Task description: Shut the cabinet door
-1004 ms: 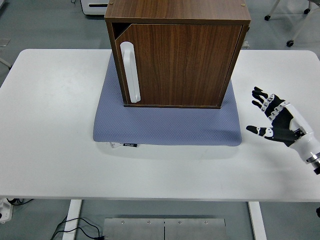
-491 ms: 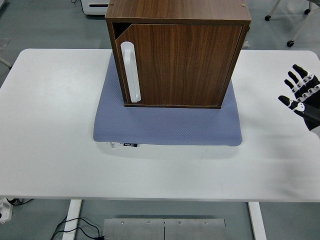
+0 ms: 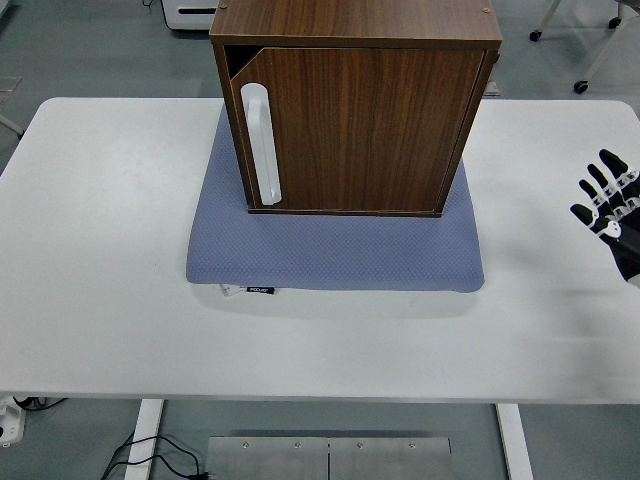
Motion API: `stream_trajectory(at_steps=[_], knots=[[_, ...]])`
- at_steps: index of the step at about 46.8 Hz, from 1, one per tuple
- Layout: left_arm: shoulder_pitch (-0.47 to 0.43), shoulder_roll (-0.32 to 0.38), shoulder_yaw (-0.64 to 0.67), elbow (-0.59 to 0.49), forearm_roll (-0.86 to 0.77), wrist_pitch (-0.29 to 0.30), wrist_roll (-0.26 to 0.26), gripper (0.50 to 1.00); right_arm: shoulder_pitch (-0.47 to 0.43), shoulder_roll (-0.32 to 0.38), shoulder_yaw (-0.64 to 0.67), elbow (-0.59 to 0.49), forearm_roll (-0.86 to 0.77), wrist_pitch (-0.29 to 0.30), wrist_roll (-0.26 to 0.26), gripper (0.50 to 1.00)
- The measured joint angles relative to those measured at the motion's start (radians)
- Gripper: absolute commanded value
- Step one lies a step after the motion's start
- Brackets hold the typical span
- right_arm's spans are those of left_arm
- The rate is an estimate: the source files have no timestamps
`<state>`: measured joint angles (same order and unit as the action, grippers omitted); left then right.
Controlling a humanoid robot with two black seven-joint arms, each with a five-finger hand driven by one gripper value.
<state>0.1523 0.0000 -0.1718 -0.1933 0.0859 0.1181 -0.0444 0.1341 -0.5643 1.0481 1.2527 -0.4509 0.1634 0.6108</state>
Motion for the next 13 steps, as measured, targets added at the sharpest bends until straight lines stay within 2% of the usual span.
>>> stream_trajectory(at_steps=[13], knots=[[0.000, 0.000, 0.000, 0.000, 0.000, 0.000, 0.000, 1.000, -0.030, 0.000, 0.000, 0.002, 0.000, 0.008, 0.000, 1.000]])
